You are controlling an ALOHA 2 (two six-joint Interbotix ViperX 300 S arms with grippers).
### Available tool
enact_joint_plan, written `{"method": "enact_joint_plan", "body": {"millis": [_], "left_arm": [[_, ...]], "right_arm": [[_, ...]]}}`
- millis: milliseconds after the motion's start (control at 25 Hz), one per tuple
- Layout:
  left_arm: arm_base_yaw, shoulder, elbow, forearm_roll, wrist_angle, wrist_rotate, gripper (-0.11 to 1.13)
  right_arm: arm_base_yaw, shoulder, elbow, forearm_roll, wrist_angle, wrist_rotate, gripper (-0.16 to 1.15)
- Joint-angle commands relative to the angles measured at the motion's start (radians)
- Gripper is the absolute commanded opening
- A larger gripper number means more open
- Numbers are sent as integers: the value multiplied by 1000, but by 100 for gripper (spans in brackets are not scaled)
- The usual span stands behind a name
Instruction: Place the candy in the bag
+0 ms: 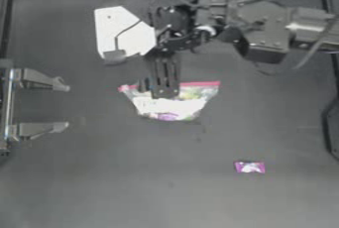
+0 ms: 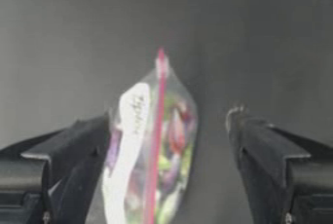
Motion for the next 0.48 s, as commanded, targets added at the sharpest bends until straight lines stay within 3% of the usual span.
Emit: {"method": "enact_joint_plan", "body": {"millis": [40,480], "left_arm": [[3,21,-11,-2,-3,-2,100],[3,20,-11,-2,-3,-2,100]], "right_arm": [[0,15,-69,15,14,-8,98],[11,100,-137,15,69,3,98]]}}
